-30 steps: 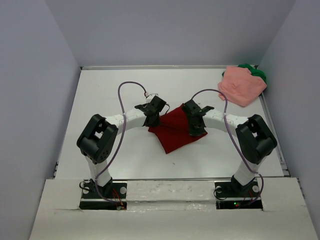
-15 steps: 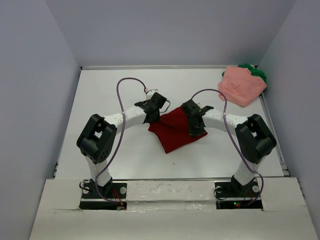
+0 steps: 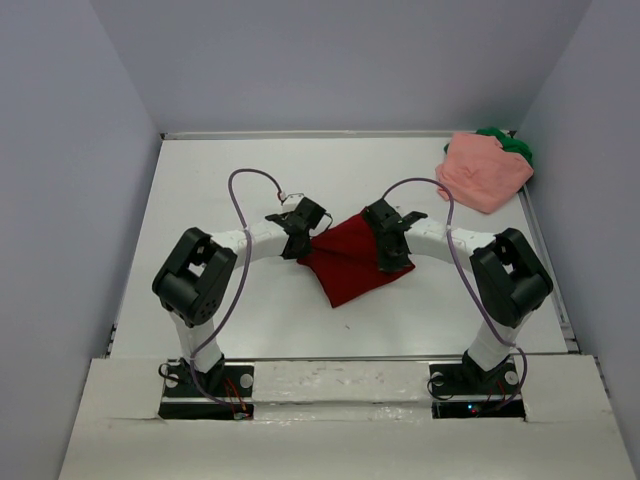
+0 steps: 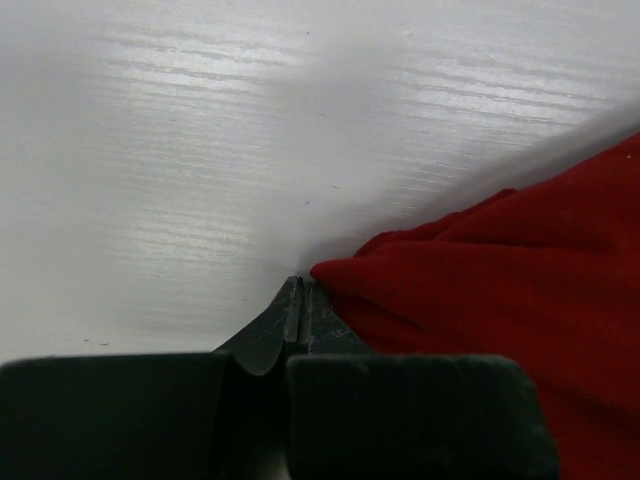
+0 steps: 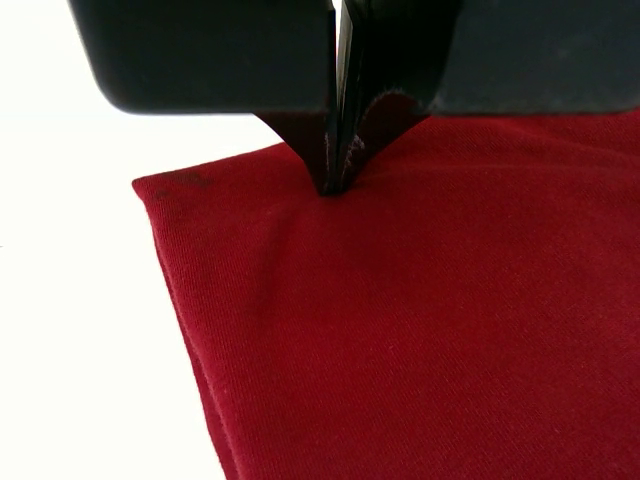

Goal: Fold and stack the t-shirts
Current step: Fold the tshirt

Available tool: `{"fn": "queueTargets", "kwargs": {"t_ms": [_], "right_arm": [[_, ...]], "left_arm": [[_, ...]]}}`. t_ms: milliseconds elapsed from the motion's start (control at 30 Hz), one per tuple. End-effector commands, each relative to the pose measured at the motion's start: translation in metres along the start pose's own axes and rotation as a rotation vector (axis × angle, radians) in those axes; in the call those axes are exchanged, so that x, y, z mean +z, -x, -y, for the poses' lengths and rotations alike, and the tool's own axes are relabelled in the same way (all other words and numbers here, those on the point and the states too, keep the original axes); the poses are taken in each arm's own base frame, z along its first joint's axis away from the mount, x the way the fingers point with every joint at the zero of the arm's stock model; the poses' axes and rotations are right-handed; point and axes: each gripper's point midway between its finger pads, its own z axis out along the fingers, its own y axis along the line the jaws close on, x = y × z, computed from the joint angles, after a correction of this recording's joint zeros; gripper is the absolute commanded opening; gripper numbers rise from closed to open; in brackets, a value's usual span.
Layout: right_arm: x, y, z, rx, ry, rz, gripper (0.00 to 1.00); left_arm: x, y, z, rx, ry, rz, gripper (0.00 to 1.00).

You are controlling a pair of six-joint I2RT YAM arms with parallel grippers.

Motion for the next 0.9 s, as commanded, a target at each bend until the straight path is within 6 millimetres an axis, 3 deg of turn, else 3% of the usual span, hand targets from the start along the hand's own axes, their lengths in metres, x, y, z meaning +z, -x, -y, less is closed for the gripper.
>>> {"fn": "queueTargets", "kwargs": {"t_ms": [0, 233, 333, 533, 733, 800, 867], "right_arm": [[0.015, -0.015, 0.0, -0.003, -0.007, -0.054, 0.0], [-0.008, 0.007, 0.001, -0.009, -0.005, 0.014, 0.0], [-0.033, 0.033, 0.003, -0.018, -0.036, 0.095, 0.0], [-0.081, 0.065, 0.01, -0.018, -0.048, 0.195, 0.0], [-0.128, 0.087, 0.007, -0.032, -0.018, 0.281, 0.02], [-0.134, 0.091, 0.01, -0.046, -0.022, 0.305, 0.05], [-0.132, 0.092, 0.012, -0.059, -0.036, 0.311, 0.0]], "left_arm": [[-0.003, -0.005, -0.001, -0.034, -0.009, -0.005, 0.0], [-0.035, 0.034, -0.009, -0.056, 0.061, 0.119, 0.0], [-0.064, 0.055, -0.012, -0.116, 0.067, 0.2, 0.0], [-0.107, 0.069, -0.028, -0.177, 0.159, 0.309, 0.0], [-0.125, 0.057, -0.035, -0.18, 0.17, 0.307, 0.02], [-0.127, 0.051, -0.025, -0.179, 0.096, 0.281, 0.02], [-0.132, 0.042, -0.019, -0.159, 0.011, 0.257, 0.0]]}}
